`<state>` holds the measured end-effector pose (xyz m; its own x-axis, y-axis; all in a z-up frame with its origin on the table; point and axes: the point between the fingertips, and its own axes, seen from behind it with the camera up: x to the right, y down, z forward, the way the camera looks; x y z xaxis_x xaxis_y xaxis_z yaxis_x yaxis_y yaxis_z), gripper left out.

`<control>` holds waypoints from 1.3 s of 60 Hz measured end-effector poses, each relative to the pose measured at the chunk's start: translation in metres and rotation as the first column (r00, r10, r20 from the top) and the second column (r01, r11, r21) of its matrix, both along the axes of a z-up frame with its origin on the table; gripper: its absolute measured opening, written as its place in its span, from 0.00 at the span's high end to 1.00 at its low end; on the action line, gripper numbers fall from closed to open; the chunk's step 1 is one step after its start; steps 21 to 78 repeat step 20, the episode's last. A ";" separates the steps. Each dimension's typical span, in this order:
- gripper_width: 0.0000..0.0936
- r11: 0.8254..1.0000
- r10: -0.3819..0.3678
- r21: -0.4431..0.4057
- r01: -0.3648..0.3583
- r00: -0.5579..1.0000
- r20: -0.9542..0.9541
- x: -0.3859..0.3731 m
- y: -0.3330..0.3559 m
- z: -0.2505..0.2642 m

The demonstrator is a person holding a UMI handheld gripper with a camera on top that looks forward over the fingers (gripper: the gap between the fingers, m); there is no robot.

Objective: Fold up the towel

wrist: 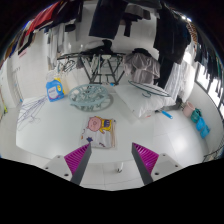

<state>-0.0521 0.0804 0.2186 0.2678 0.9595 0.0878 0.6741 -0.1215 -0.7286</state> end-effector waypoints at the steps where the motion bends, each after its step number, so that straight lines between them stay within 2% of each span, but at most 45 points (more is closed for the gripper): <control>1: 0.09 1.000 0.000 0.004 0.000 1.000 -0.007 0.004 0.000 0.004; 14: 0.09 1.000 -0.024 -0.008 0.024 0.999 -0.031 0.028 0.000 0.016; 19: 0.09 0.999 -0.035 0.012 0.036 0.999 -0.038 0.027 0.009 0.017; 78: 0.09 0.999 -0.035 0.013 0.036 0.999 -0.040 0.027 0.010 0.017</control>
